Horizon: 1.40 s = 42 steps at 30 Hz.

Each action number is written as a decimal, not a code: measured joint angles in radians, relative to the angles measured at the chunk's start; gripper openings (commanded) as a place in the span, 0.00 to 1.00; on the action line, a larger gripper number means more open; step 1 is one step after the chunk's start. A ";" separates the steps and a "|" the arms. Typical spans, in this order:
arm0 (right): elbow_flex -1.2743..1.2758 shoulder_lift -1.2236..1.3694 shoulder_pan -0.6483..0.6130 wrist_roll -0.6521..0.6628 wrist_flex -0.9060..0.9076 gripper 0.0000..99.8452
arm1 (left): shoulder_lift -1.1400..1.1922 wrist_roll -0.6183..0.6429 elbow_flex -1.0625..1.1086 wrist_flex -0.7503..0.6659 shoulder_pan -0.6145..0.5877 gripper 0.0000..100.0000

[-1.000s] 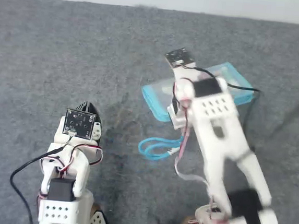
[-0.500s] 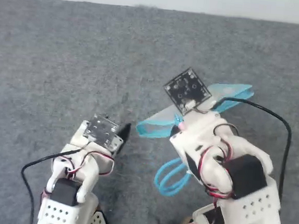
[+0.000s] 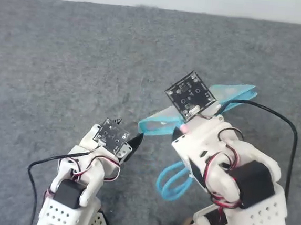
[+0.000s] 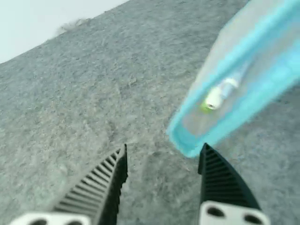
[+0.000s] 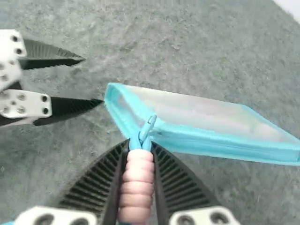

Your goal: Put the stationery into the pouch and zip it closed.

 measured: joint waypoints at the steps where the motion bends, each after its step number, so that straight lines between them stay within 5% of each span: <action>1: -0.009 0.000 -0.017 0.005 0.017 0.01 | 0.000 0.000 0.000 -0.005 0.003 0.24; 11: -0.118 0.000 -0.143 0.038 0.160 0.01 | 0.000 -0.002 -0.002 -0.012 0.003 0.24; 30: -0.074 -0.003 -0.155 0.064 0.163 0.01 | 0.000 -0.006 -0.002 -0.012 -0.104 0.24; 42: -0.072 -0.005 -0.153 0.064 0.155 0.01 | 0.000 -0.006 -0.025 0.043 0.031 0.24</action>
